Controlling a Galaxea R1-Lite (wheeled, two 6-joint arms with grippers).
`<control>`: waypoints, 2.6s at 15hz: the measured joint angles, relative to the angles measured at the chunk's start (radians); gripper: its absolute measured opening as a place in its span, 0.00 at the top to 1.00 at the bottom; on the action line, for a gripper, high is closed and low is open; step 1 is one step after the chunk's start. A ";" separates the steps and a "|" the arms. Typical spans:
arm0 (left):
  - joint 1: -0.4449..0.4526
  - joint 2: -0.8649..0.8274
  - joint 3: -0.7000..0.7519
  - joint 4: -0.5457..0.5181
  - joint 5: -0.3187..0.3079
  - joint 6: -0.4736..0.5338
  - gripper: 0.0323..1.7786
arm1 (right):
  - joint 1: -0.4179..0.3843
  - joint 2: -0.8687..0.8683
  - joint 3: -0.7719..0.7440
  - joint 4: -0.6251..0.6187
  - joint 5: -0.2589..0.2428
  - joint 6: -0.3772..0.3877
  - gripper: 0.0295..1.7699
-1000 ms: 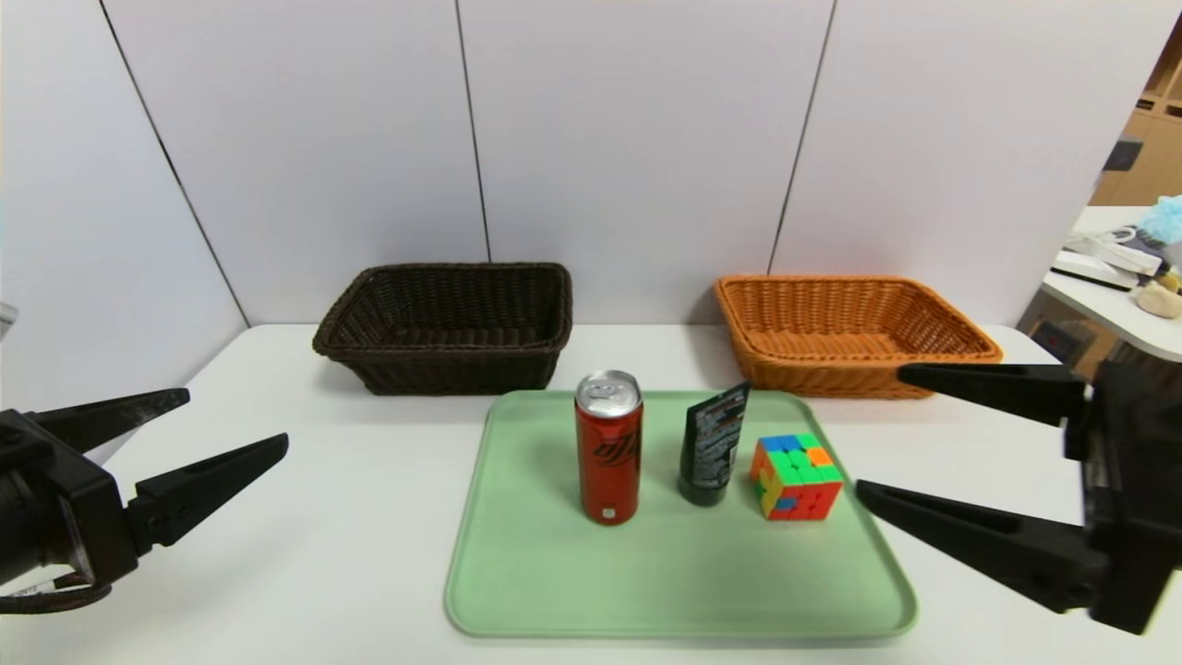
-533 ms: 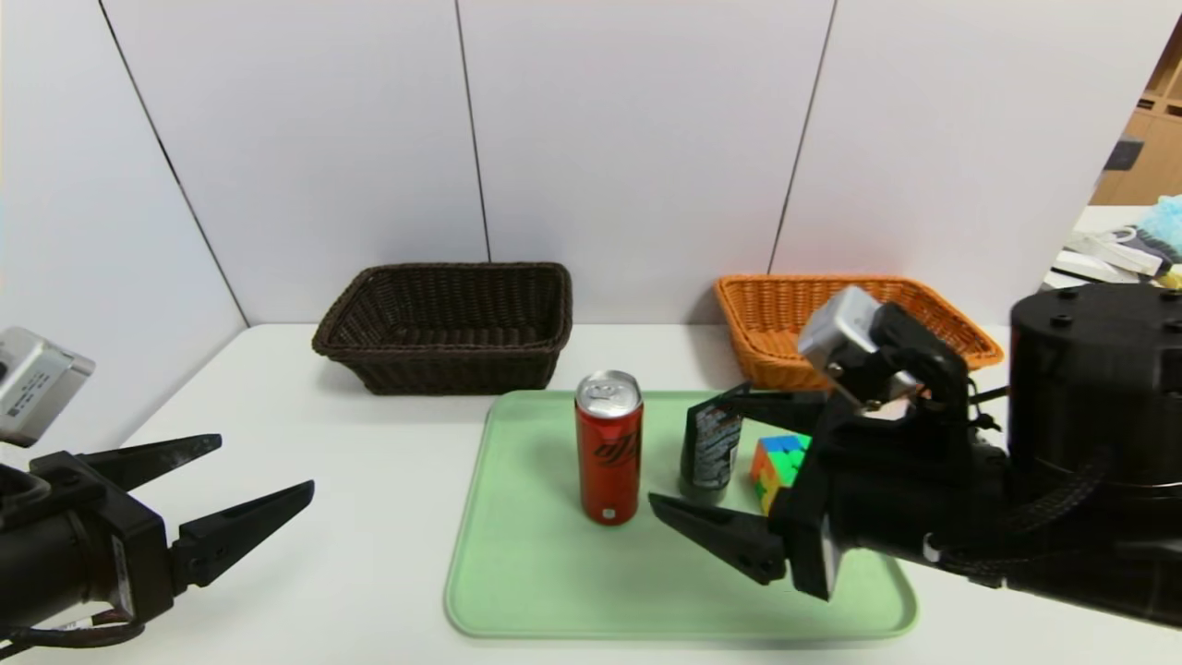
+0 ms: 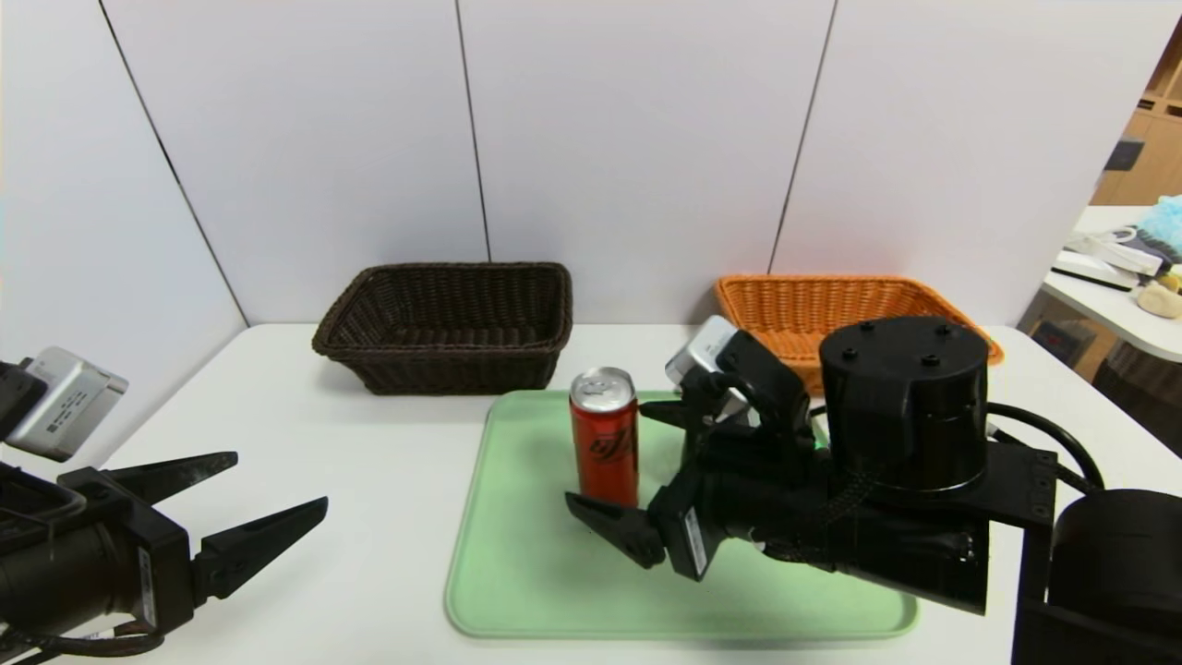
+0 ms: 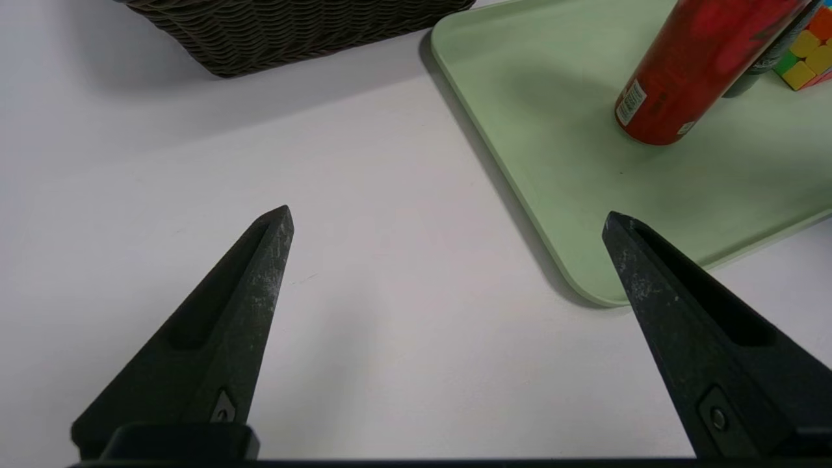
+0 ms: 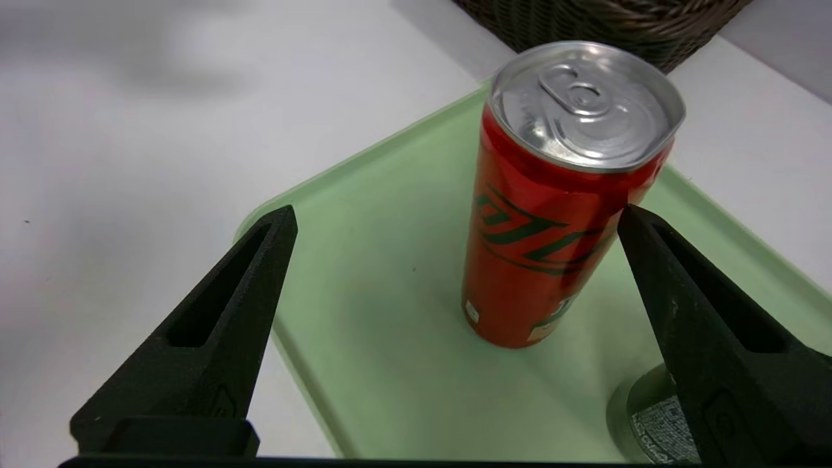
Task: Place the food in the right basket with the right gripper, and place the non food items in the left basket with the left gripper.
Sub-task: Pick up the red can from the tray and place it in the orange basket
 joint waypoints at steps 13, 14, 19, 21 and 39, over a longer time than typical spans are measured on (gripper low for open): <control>-0.003 -0.031 0.005 0.001 0.001 0.004 0.05 | -0.004 -0.011 0.059 0.008 -0.092 0.004 0.04; -0.006 -0.033 0.008 0.003 0.001 0.004 0.05 | -0.009 -0.012 0.061 0.008 -0.120 0.004 0.04; -0.012 -0.035 0.006 0.008 -0.002 0.005 0.05 | -0.014 -0.012 0.066 0.002 -0.152 0.030 0.04; -0.013 -0.036 0.006 0.009 -0.004 0.005 0.05 | -0.015 -0.009 0.067 -0.003 -0.169 0.031 0.04; -0.013 -0.026 0.013 0.036 0.002 0.005 0.05 | -0.004 0.129 0.054 -0.156 -0.146 0.053 0.04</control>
